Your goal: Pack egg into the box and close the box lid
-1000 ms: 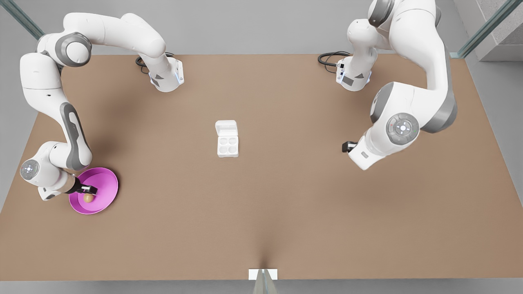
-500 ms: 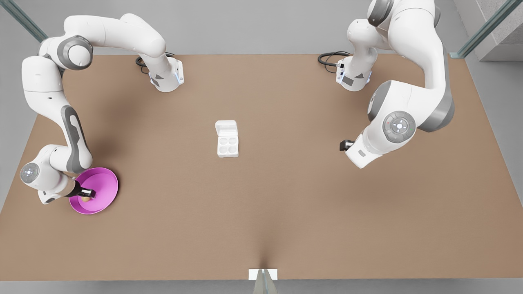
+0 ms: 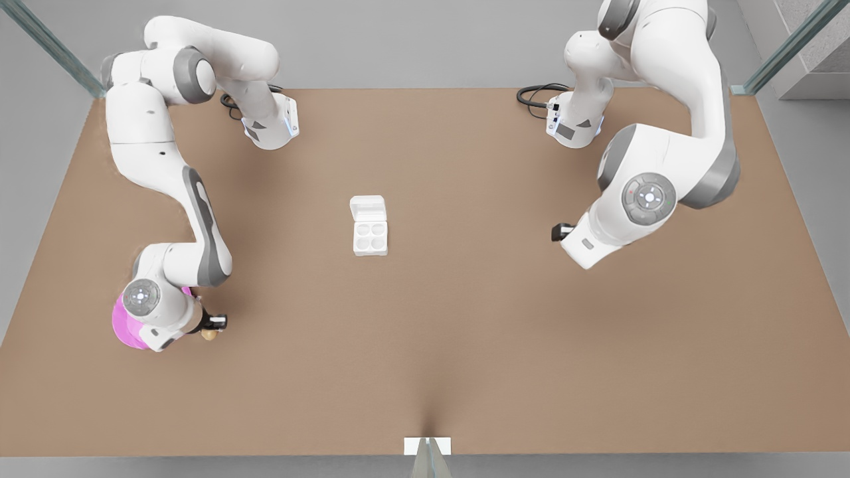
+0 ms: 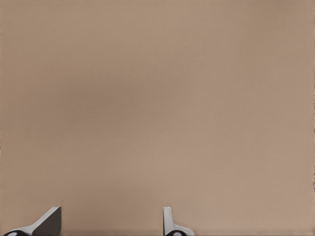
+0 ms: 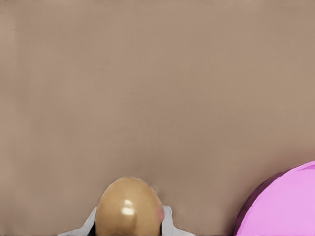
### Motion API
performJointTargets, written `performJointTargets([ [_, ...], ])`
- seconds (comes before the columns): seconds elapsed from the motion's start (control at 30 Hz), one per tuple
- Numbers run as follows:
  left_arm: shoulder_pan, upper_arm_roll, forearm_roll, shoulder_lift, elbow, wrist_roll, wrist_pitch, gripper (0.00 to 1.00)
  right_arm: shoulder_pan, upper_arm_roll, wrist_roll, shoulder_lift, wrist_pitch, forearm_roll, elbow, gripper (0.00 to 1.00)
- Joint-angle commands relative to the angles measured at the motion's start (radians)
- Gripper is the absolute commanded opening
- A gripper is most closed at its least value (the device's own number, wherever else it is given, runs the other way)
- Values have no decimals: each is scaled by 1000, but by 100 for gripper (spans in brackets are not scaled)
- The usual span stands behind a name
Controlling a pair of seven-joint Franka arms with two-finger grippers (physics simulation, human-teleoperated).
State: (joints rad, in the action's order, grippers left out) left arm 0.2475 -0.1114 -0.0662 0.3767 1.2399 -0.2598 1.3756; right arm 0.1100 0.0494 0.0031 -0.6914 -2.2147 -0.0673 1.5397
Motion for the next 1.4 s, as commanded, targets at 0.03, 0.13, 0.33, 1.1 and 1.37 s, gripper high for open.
performJointTargets([
  [0.03, 9, -4, 2, 5, -5, -4, 5, 100, 404, 224, 454, -66, 133, 343, -113, 35],
  [0.13, 4, -30, 11, 7, -11, -3, 37, 100, 421, 201, 497, 121, 136, 343, 128, 35],
  [0.33, -54, -82, 128, 1, -13, -167, 178, 100, 171, -23, 509, 267, 184, 257, 226, 35],
  [1.1, -66, -102, 54, 1, 50, -29, 123, 100, 603, 0, 773, 273, 135, 334, 347, 38],
  [1.37, -50, -102, 42, 4, 56, -36, 117, 100, 603, 0, 772, 265, 129, 336, 359, 38],
])
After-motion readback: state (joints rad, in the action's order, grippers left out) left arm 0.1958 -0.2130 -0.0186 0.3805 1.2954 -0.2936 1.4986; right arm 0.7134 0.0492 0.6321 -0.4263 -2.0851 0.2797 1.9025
